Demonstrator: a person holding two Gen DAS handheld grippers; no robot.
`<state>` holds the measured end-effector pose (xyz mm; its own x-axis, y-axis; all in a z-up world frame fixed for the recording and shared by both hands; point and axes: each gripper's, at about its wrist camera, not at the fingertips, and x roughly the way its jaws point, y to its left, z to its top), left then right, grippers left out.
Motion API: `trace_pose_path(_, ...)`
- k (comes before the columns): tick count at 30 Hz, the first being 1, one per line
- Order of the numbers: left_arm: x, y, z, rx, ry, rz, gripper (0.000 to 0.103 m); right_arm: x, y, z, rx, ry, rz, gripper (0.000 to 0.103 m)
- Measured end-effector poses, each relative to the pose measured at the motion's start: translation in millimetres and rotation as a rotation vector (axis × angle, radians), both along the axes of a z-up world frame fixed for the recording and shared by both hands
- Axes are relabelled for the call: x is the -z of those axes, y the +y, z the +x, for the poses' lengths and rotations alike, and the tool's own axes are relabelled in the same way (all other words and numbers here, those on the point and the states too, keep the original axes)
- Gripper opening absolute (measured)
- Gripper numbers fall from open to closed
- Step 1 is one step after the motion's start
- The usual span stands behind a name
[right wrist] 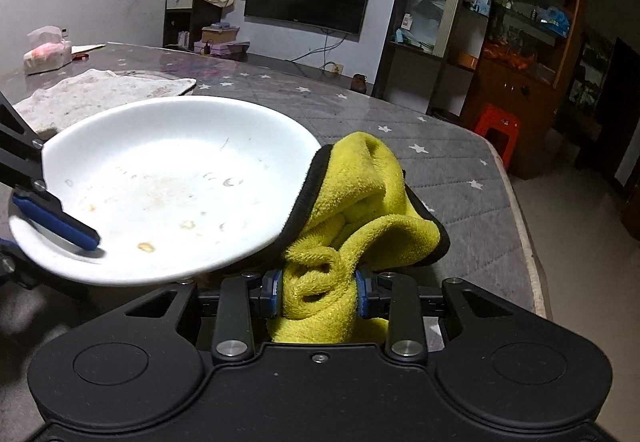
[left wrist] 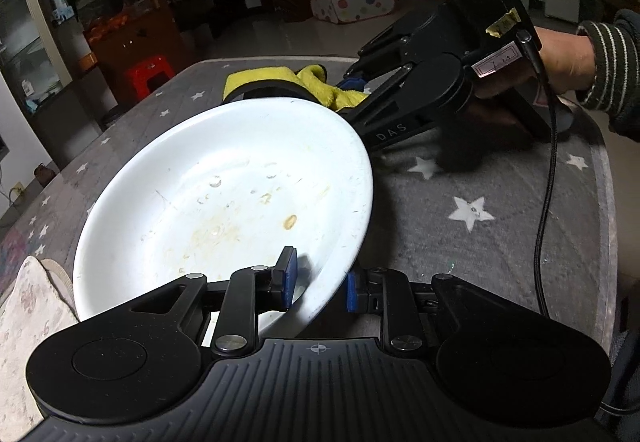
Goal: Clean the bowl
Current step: 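Hold the bowl tilted with the left gripper while the right wipes the towel inside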
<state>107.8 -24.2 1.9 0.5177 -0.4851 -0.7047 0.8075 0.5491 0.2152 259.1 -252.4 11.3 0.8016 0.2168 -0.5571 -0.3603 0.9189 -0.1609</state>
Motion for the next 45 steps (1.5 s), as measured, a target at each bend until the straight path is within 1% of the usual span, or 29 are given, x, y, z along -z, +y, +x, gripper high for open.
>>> trace_pose_path(6,-1.3,-11.2,-1.3,-0.016,-0.023,0.022,0.025,0.9,2.5,-6.7,0.004,-0.009,-0.001,0.035)
trace_pose_path(11,-4.3,-24.7,2.8,0.005,-0.045,0.018,0.026,0.6,6.2,-15.8,-0.006,-0.015,-0.013,0.035)
trace_pose_path(14,-4.7,-30.5,8.7,0.007,-0.042,0.011,0.028,0.0,8.2,-22.5,-0.013,-0.016,-0.016,0.035)
trace_pose_path(18,-4.4,-36.2,17.1,0.011,-0.037,0.006,0.028,-0.7,10.9,-32.5,-0.025,-0.019,-0.022,0.035)
trace_pose_path(20,-3.8,-37.3,19.0,0.018,-0.047,0.006,0.028,-0.8,12.2,-37.9,-0.035,-0.022,-0.028,0.035)
trace_pose_path(27,-2.3,-28.9,21.6,0.054,-0.060,0.008,0.025,-1.0,16.0,-59.7,-0.081,-0.026,-0.039,0.035)
trace_pose_path(35,-3.6,-9.9,25.8,0.095,-0.029,0.000,0.025,-2.5,21.8,-83.7,-0.142,-0.025,-0.042,0.035)
trace_pose_path(45,-0.9,-3.3,35.1,0.113,-0.024,0.004,0.025,-3.5,20.6,-66.6,-0.136,-0.028,-0.044,0.035)
